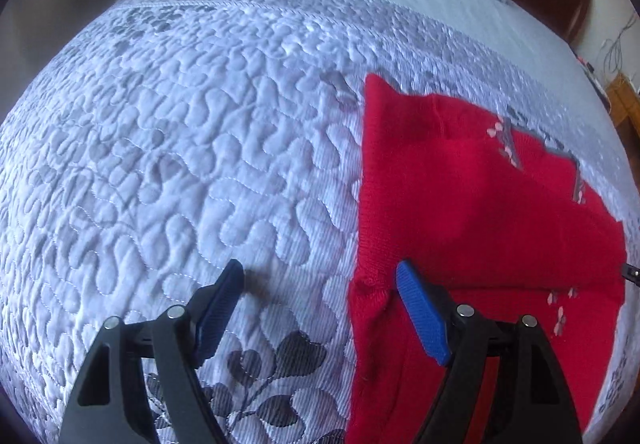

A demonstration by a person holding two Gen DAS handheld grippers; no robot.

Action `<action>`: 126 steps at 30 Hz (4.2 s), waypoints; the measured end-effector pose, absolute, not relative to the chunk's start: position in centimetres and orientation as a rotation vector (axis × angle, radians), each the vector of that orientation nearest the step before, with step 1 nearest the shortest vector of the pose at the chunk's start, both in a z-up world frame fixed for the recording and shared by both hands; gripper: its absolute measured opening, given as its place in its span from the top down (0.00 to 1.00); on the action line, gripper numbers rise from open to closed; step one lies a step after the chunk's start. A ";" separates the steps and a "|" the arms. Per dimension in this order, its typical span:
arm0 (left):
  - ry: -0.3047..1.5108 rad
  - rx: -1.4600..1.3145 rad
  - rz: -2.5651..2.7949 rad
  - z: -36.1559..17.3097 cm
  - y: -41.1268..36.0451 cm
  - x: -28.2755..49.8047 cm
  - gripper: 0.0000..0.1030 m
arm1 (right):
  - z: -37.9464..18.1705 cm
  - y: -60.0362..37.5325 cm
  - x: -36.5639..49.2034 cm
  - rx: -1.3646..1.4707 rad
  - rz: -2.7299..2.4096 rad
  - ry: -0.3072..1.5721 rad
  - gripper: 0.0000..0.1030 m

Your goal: Fold small clothes

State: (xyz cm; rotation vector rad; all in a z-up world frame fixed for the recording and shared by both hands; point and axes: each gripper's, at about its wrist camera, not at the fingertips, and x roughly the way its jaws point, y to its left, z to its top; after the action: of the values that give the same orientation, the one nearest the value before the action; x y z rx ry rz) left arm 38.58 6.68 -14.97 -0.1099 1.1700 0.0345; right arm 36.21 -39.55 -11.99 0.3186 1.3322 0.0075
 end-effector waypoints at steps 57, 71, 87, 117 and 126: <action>1.141 -0.074 -0.061 -14.3 3.1 37.8 0.13 | -9.6 -40.8 33.0 0.397 0.064 1.231 0.86; 1.175 -0.025 -0.053 -16.3 3.3 37.6 0.11 | -13.7 -41.6 34.4 0.594 0.072 1.274 0.74; 1.244 0.140 -0.053 -14.0 5.4 16.6 0.10 | -11.3 -36.1 9.2 0.366 0.134 1.307 0.44; 1.370 -0.133 -0.188 -13.6 9.3 7.0 0.29 | -13.2 -34.2 -1.9 0.652 0.358 1.372 0.67; 1.414 -0.260 -0.223 -13.9 10.6 6.4 0.90 | -12.3 -33.7 -1.8 0.719 0.475 1.322 0.92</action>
State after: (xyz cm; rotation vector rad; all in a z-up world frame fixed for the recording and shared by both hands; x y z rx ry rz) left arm 6.39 10.57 -13.87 -0.2595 1.4135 -0.2233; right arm -1.77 -33.66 -12.30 0.7186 1.3219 0.4746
